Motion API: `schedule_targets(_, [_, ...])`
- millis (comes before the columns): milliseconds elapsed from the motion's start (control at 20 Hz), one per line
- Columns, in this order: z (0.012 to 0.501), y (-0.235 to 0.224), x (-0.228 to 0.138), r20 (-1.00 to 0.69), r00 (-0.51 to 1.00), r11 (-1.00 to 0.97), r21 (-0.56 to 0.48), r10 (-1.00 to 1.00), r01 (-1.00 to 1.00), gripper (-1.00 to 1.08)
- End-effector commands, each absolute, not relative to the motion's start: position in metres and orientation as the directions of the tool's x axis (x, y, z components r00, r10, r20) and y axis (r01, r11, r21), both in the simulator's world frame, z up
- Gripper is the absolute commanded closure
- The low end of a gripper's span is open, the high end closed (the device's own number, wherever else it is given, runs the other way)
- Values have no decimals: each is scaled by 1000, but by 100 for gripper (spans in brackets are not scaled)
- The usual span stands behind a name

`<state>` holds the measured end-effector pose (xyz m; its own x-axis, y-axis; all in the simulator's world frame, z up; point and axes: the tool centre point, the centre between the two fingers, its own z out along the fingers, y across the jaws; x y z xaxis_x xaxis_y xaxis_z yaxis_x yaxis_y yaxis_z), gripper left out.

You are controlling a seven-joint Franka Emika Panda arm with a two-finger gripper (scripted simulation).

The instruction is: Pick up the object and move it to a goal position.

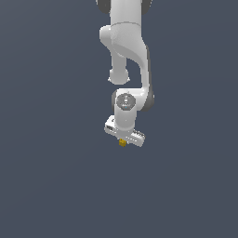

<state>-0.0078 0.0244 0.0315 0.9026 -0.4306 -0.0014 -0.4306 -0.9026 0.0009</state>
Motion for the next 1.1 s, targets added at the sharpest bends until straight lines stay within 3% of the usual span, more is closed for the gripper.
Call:
schedule_targets(0, [42, 26, -7, 0, 903, -903, 0, -430, -430, 108])
schedule_targets(450, [110, 37, -2, 0, 902, -902, 0, -431, -431, 108])
schedule_targets(1050, [247, 58, 7, 0, 902, -902, 1, -431, -431, 108])
